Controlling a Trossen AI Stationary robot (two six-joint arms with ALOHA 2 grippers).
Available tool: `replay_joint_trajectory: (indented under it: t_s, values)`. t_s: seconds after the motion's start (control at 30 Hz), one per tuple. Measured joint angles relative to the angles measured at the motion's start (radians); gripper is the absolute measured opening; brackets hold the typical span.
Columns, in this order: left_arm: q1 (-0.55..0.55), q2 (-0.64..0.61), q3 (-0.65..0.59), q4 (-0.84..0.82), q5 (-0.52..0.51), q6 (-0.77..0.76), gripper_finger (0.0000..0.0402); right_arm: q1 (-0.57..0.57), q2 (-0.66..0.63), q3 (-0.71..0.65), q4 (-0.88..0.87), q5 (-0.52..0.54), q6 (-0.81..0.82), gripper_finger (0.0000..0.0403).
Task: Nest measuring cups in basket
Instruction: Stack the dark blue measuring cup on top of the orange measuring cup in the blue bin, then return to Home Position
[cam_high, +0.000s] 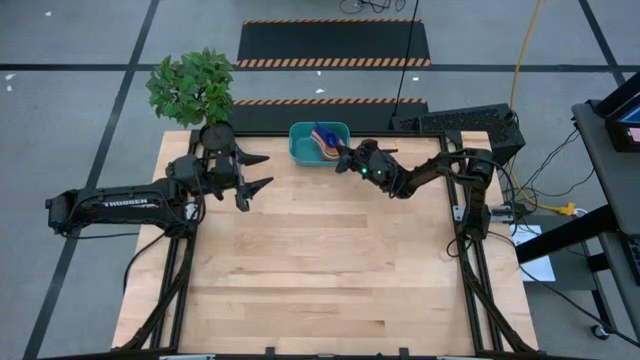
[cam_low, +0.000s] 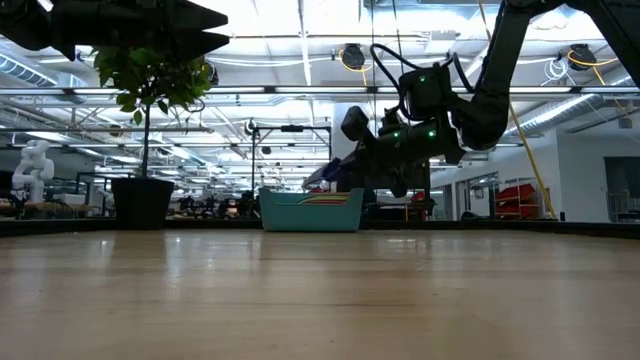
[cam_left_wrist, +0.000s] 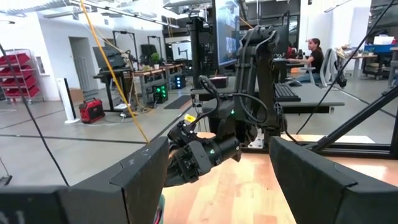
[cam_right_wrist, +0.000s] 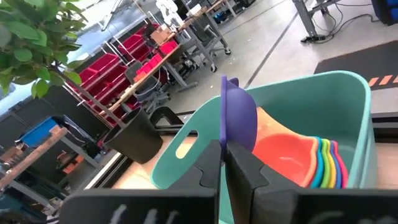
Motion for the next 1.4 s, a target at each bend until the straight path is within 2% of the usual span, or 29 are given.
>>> replay_joint_trajectory:
  t_s: [0.47,0.83,1.1,1.2,1.33,1.4]
  values:
    - [0.0,0.0,0.0,0.001,0.0,0.005,0.0282,0.0,0.0,0.0,-0.073,0.001,0.043,0.0004]
    - [0.0,0.0,0.0,0.003,0.0,-0.002,0.0282,0.0,0.0,0.0,-0.116,0.003,0.073,0.0088]
    - [-0.007,0.0,0.0,0.003,0.0,-0.009,0.0282,-0.005,-0.034,-0.001,-0.117,0.027,-0.056,0.0141]
    - [-0.022,0.0,0.0,0.003,0.0,-0.006,0.0282,-0.005,-0.07,-0.001,-0.117,-0.061,-0.192,0.015]
    - [-0.046,0.0,0.0,-0.001,0.012,0.008,0.0279,-0.004,-0.154,-0.003,-0.164,-0.323,-0.382,0.0149]
    - [-0.065,0.0,0.0,-0.006,0.025,0.027,0.026,-0.003,-0.217,-0.014,-0.236,-0.42,-0.432,0.0141]
